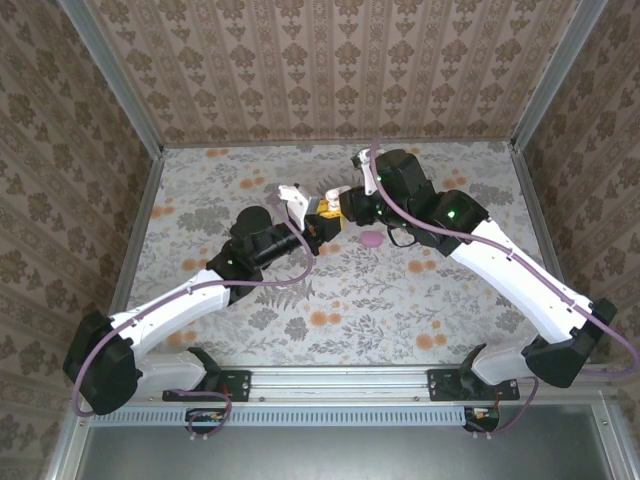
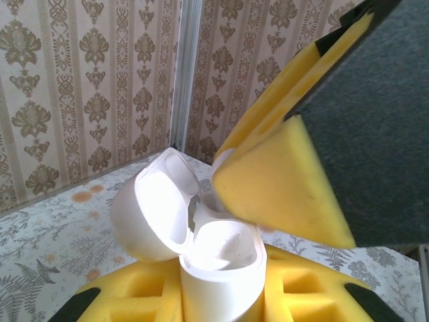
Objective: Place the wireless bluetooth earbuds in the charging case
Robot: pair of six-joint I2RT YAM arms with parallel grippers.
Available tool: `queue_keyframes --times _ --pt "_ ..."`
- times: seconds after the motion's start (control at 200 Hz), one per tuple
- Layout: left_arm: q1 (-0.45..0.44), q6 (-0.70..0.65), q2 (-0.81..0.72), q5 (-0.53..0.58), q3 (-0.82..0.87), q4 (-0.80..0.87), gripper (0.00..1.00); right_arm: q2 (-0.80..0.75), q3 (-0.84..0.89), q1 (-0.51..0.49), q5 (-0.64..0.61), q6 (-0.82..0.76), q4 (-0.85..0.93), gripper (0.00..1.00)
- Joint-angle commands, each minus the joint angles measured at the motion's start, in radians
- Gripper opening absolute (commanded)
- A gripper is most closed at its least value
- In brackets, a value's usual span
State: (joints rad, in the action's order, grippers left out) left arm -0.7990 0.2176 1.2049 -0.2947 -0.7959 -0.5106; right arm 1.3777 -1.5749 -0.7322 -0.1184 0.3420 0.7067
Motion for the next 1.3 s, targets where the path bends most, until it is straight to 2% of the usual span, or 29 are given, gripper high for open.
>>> queue_keyframes --times 0.0,0.51,0.87,1.015,1.19,1.295 --pt "-0.005 0.017 0.001 0.007 -0.042 -0.052 0.25 -0.028 0.012 -0.004 0.020 -0.015 0.013 0.34" --pt "-0.005 0.007 0.000 -0.006 -0.046 -0.049 0.25 -0.029 0.015 0.012 0.084 0.000 -0.002 0.38" --pt "-0.005 0.001 -0.001 -0.011 -0.044 -0.046 0.25 -0.047 0.018 0.064 0.242 0.068 -0.045 0.51" --pt "-0.004 -0.001 0.001 -0.014 -0.046 -0.044 0.24 -0.049 0.022 0.076 0.258 0.085 -0.046 0.55" --pt "-0.004 -0.002 -0.002 -0.015 -0.043 -0.043 0.25 -0.059 0.028 0.090 0.263 0.113 -0.058 0.55" --pt "-0.004 -0.003 -0.002 -0.015 -0.045 -0.042 0.24 -0.063 0.028 0.102 0.266 0.135 -0.060 0.50"
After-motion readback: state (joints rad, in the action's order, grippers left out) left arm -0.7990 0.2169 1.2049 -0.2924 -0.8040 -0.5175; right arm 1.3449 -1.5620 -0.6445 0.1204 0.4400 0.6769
